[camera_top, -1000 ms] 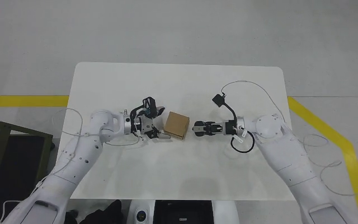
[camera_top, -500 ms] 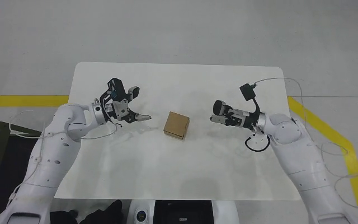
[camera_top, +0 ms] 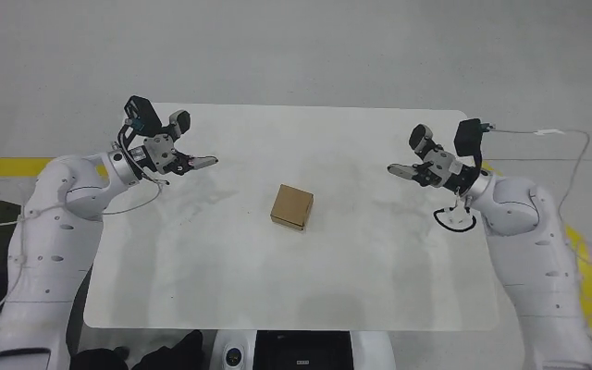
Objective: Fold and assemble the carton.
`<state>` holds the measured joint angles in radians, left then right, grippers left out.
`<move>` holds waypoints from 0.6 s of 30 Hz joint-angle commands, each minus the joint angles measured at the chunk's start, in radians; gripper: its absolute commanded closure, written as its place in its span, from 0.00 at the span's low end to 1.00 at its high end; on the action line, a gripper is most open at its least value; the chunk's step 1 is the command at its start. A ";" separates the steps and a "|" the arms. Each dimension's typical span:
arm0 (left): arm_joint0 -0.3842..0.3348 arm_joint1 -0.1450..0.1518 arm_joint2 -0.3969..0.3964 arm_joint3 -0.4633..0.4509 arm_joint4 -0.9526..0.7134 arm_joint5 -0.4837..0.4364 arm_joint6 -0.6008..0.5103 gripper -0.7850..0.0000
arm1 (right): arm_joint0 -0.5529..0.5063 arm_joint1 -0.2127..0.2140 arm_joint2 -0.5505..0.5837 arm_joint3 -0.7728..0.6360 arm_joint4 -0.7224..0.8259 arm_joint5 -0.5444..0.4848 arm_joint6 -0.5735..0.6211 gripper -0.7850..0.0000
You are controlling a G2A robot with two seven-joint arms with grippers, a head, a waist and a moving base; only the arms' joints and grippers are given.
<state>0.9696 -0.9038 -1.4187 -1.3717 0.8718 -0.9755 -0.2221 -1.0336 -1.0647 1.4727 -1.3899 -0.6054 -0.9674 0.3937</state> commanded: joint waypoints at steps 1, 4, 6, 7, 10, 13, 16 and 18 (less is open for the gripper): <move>-0.007 0.002 -0.007 0.004 -0.010 0.000 -0.011 0.00 | -0.003 0.003 0.026 -0.016 -0.066 0.005 -0.039 0.00; -0.017 0.005 -0.011 0.005 -0.025 0.002 -0.023 0.00 | -0.009 0.008 0.058 -0.039 -0.144 0.013 -0.093 0.00; -0.020 0.006 -0.011 0.005 -0.032 0.004 -0.030 0.00 | -0.011 0.010 0.071 -0.055 -0.179 0.018 -0.124 0.00; -0.022 0.006 -0.011 0.005 -0.037 0.006 -0.032 0.00 | -0.013 0.011 0.077 -0.061 -0.198 0.020 -0.140 0.00; -0.024 0.006 -0.008 0.005 -0.053 0.014 -0.033 0.00 | -0.012 0.013 0.087 -0.069 -0.240 0.022 -0.178 0.00; -0.025 0.006 -0.007 0.005 -0.055 0.016 -0.034 0.00 | -0.012 0.013 0.087 -0.070 -0.242 0.022 -0.179 0.00; -0.025 0.006 -0.007 0.005 -0.056 0.016 -0.034 0.00 | -0.012 0.013 0.087 -0.069 -0.240 0.022 -0.178 0.00; -0.025 0.006 -0.007 0.005 -0.055 0.016 -0.034 0.00 | -0.012 0.013 0.087 -0.069 -0.240 0.022 -0.178 0.00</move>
<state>0.9445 -0.8976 -1.4254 -1.3670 0.8166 -0.9593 -0.2565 -1.0456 -1.0514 1.5597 -1.4592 -0.8453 -0.9458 0.2159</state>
